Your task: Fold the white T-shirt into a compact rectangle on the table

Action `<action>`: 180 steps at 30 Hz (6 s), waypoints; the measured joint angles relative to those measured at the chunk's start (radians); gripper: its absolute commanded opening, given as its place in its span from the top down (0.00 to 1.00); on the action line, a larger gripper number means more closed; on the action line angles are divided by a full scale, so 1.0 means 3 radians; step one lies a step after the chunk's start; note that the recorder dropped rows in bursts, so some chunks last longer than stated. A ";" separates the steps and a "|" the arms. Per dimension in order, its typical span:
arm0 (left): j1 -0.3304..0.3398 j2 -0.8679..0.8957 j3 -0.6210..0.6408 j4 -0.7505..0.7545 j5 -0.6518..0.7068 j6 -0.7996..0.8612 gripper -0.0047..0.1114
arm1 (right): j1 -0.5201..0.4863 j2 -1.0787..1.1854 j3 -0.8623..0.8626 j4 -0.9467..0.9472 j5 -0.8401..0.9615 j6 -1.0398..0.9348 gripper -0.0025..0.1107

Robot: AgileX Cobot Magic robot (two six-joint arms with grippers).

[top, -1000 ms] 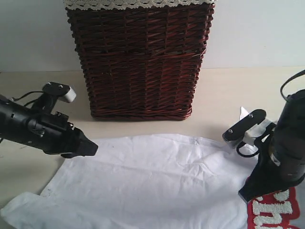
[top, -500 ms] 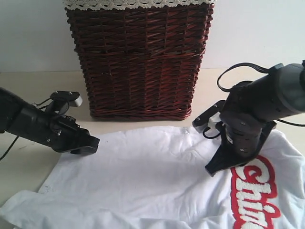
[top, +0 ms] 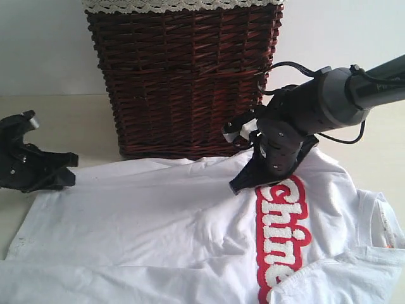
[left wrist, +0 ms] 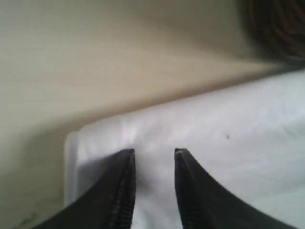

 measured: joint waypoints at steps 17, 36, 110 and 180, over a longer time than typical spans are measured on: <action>0.0276 -0.0425 0.0000 -0.0016 0.1958 0.0037 0.70 | 0.0000 -0.0877 0.0527 0.1195 0.0976 -0.1363 0.98; -0.0594 -0.0609 0.0314 0.0540 0.2518 -0.0098 0.63 | 0.0033 -0.1924 0.1788 0.2086 0.0452 -0.1794 0.38; -0.0428 -0.0034 -0.0126 0.0153 0.1033 0.0216 0.63 | 0.0033 -0.3035 0.2130 0.1509 0.1581 -0.1551 0.57; 0.0065 -0.0139 -0.0338 0.0846 0.2084 -0.0871 0.70 | 0.0040 -0.1313 0.2122 0.1804 -0.0432 -0.0880 0.98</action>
